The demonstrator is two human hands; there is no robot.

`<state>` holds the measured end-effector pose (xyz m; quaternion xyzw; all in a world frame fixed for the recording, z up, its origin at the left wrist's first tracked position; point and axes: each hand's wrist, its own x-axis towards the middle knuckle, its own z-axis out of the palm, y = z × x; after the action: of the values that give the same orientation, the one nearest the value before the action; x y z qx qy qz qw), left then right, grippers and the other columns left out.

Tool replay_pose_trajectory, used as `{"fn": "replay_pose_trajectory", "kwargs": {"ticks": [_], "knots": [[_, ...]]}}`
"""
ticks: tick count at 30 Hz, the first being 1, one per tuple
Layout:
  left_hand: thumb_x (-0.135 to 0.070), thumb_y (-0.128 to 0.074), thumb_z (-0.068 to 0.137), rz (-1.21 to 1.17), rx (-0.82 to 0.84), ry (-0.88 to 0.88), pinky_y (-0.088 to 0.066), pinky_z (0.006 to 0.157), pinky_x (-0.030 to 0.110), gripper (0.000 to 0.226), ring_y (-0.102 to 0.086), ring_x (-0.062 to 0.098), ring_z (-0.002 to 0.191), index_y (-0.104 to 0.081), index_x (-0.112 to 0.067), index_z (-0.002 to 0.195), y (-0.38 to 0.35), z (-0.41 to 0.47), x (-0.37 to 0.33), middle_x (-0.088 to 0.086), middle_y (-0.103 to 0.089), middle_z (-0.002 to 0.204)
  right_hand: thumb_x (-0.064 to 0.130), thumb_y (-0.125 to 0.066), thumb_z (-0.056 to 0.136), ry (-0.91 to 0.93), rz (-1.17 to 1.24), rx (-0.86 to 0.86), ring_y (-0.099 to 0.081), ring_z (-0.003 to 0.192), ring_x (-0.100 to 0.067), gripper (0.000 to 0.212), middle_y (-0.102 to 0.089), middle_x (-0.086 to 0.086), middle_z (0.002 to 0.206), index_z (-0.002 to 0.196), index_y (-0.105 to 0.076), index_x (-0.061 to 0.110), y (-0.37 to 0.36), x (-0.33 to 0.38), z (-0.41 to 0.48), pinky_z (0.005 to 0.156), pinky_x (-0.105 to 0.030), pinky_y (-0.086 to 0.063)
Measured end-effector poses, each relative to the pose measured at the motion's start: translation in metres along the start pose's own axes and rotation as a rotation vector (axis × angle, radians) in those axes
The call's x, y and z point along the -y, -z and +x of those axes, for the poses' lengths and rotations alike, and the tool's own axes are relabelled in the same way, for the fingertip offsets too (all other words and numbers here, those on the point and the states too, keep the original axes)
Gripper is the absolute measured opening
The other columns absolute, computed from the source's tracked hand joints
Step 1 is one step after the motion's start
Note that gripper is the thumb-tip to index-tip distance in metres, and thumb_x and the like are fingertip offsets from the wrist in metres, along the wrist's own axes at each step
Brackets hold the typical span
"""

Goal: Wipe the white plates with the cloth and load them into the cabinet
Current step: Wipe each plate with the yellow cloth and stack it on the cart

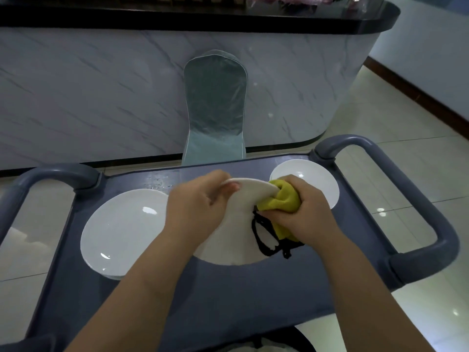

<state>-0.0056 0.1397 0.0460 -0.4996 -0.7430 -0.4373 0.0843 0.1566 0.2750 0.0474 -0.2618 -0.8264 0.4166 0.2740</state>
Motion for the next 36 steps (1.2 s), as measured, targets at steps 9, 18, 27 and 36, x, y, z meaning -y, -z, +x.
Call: {"fn": "replay_pose_trajectory", "kwargs": {"ticks": [9, 18, 27, 36], "knots": [[-0.04, -0.061, 0.091, -0.325, -0.247, 0.44, -0.04, 0.058, 0.008, 0.017, -0.059, -0.001, 0.069, -0.067, -0.046, 0.077, 0.01, -0.008, 0.019, -0.021, -0.067, 0.074, 0.036, -0.088, 0.06, -0.124, 0.194, -0.011, -0.064, 0.08, 0.0, 0.037, -0.07, 0.017, 0.086, 0.089, -0.066, 0.036, -0.008, -0.003, 0.012, 0.063, -0.009, -0.046], [-0.042, -0.054, 0.088, 0.033, -0.162, 0.12, -0.047, 0.058, 0.033, 0.03, -0.055, 0.014, 0.063, -0.073, -0.02, 0.082, 0.045, -0.012, 0.057, -0.005, -0.066, 0.068, 0.045, -0.083, 0.065, 0.051, 0.079, 0.099, -0.063, 0.083, -0.003, 0.036, -0.067, 0.02, 0.089, 0.092, -0.061, 0.044, -0.069, 0.014, 0.026, 0.064, -0.013, -0.048], [-0.037, -0.058, 0.092, -0.337, -0.377, 0.588, -0.036, 0.054, 0.008, 0.025, -0.049, 0.0, 0.059, -0.061, -0.032, 0.068, 0.007, -0.028, 0.04, -0.016, -0.057, 0.062, 0.04, -0.086, 0.057, -0.319, 0.477, -0.152, -0.069, 0.087, -0.011, 0.039, -0.073, 0.008, 0.094, 0.091, -0.068, 0.034, -0.061, -0.026, -0.02, 0.074, -0.028, -0.055], [-0.038, -0.057, 0.09, -0.179, -0.119, 0.079, -0.036, 0.049, 0.02, 0.022, -0.038, 0.013, 0.052, -0.061, -0.023, 0.074, -0.008, -0.021, 0.011, -0.011, -0.043, 0.054, 0.046, -0.084, 0.059, 0.05, 0.031, 0.035, -0.063, 0.08, -0.005, 0.038, -0.068, 0.017, 0.085, 0.09, -0.064, 0.036, -0.001, 0.005, 0.009, 0.068, -0.014, -0.049]]}}
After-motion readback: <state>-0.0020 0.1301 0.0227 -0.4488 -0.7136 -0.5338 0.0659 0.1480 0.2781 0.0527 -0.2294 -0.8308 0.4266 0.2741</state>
